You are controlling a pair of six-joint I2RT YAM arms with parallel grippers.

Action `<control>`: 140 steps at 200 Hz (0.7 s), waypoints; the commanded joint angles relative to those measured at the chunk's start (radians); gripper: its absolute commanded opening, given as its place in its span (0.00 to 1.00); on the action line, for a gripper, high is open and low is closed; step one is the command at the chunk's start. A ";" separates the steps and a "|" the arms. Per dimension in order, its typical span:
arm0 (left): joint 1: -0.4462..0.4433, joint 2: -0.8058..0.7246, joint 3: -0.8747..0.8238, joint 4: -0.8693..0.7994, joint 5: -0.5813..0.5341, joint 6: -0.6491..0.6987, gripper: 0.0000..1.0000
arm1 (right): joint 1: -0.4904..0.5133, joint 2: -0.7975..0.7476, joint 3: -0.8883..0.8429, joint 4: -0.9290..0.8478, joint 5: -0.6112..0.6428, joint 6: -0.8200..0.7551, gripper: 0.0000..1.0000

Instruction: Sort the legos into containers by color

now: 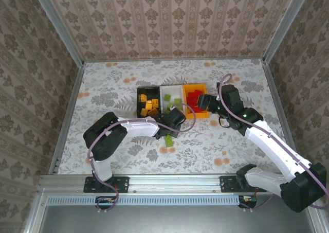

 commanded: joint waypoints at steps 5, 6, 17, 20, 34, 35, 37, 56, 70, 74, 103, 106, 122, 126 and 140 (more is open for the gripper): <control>-0.017 -0.047 -0.006 -0.025 0.003 -0.023 0.32 | 0.007 -0.028 -0.025 -0.013 0.008 0.018 0.80; -0.018 -0.051 -0.006 -0.025 0.003 -0.023 0.31 | 0.007 -0.028 -0.025 -0.013 0.008 0.019 0.80; -0.024 -0.087 -0.017 -0.023 0.006 -0.030 0.29 | 0.007 -0.037 -0.038 -0.015 0.013 0.023 0.80; -0.026 -0.096 -0.019 -0.023 0.009 -0.034 0.29 | 0.007 -0.041 -0.041 -0.014 0.013 0.025 0.80; -0.029 -0.147 -0.028 -0.023 0.027 -0.044 0.27 | 0.008 -0.056 -0.059 -0.015 0.013 0.031 0.80; -0.029 -0.152 -0.029 -0.023 0.028 -0.044 0.27 | 0.008 -0.058 -0.060 -0.016 0.014 0.032 0.80; -0.029 -0.161 -0.031 -0.024 0.030 -0.046 0.27 | 0.007 -0.059 -0.062 -0.018 0.014 0.033 0.80; -0.024 -0.243 -0.023 -0.036 0.033 -0.048 0.26 | 0.007 -0.080 -0.088 -0.028 0.016 0.040 0.80; 0.000 -0.278 0.012 -0.057 0.041 -0.029 0.27 | 0.007 -0.097 -0.114 -0.027 0.007 0.045 0.80; 0.009 -0.278 0.031 -0.068 0.047 -0.024 0.27 | 0.008 -0.101 -0.122 -0.027 0.006 0.045 0.80; 0.101 -0.200 0.177 -0.114 0.115 0.013 0.27 | 0.016 -0.109 -0.171 -0.030 0.005 0.051 0.80; 0.110 -0.187 0.191 -0.116 0.123 0.016 0.27 | 0.018 -0.109 -0.175 -0.030 0.005 0.051 0.80; 0.151 -0.108 0.272 -0.127 0.161 0.023 0.27 | 0.038 -0.112 -0.197 -0.035 0.016 0.053 0.80; 0.159 -0.088 0.292 -0.132 0.167 0.023 0.27 | 0.045 -0.114 -0.201 -0.037 0.021 0.054 0.80; 0.181 -0.018 0.355 -0.149 0.182 0.022 0.27 | 0.074 -0.121 -0.221 -0.036 0.029 0.059 0.80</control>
